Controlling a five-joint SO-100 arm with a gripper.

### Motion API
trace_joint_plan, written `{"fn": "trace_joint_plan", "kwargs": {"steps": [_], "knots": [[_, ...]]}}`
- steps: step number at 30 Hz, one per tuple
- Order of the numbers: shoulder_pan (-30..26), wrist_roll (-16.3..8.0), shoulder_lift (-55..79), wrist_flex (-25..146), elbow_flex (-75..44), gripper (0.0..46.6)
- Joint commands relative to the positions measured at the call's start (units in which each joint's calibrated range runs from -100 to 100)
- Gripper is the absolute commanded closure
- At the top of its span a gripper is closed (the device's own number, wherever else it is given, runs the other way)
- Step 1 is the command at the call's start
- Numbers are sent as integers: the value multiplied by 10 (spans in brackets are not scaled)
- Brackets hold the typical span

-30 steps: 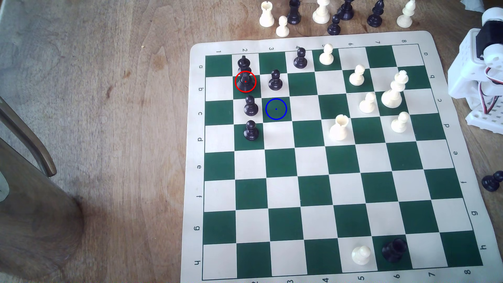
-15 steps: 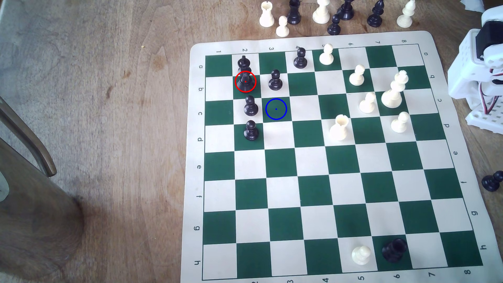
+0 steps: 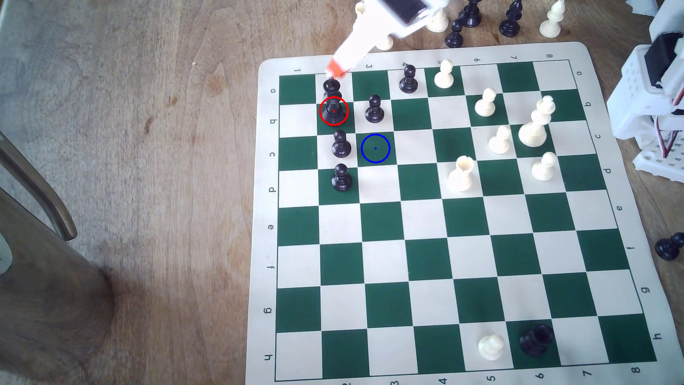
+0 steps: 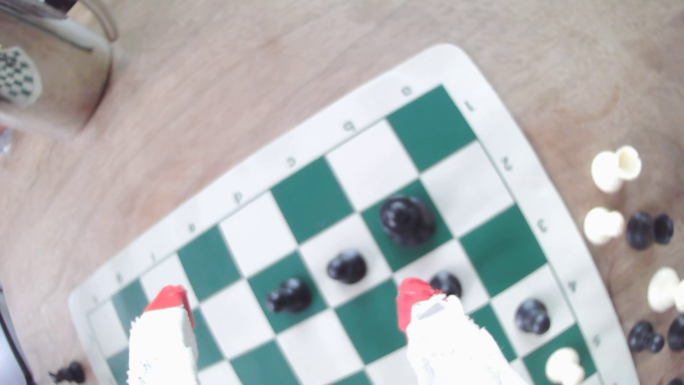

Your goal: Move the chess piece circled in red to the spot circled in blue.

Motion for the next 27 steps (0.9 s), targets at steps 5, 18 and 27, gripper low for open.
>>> {"fn": "trace_joint_plan", "kwargs": {"steps": [5, 18, 27], "knots": [[22, 38, 48, -23, -49, 157], [36, 38, 99, -91, -16, 171], [24, 37, 113, -108, 14, 175]]}}
